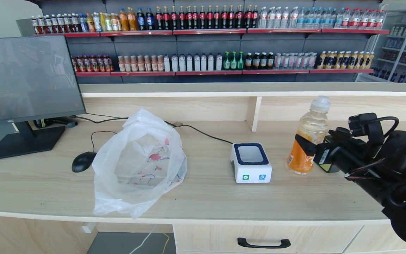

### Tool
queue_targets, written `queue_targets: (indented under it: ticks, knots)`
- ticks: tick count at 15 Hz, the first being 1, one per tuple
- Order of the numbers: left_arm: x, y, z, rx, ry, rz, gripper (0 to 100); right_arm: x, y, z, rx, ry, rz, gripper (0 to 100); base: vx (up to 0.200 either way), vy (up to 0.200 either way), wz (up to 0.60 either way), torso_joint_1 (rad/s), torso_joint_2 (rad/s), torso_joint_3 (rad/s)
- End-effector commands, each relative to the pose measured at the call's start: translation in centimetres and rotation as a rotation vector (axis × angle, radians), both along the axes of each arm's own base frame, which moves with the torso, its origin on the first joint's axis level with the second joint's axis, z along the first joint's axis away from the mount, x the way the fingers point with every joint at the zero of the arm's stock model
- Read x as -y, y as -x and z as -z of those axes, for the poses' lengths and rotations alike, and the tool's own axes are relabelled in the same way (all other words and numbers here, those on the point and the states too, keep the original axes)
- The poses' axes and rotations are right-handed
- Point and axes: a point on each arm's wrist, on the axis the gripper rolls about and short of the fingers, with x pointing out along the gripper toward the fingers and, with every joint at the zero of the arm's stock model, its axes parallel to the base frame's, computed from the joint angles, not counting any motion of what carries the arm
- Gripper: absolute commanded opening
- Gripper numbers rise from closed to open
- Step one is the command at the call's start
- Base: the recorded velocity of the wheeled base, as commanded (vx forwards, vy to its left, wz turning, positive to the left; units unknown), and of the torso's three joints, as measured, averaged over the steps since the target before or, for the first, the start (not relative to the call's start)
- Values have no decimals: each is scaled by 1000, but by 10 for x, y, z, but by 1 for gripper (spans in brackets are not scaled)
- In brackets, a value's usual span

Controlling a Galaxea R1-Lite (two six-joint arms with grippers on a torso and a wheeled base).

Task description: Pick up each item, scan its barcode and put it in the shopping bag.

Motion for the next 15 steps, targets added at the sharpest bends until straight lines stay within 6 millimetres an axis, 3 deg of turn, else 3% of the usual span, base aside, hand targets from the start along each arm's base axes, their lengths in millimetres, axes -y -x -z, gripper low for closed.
queue_targets:
  ticks: [1, 15]
  knots:
    - [0, 0, 0, 0, 0, 0, 0, -1, -7, 12, -8, 3, -1, 100, 0, 0, 0, 0, 0, 0]
    - [0, 0, 0, 0, 0, 0, 0, -4, -27, 51, -56, 34, 4, 100, 0, 0, 0, 0, 0, 0]
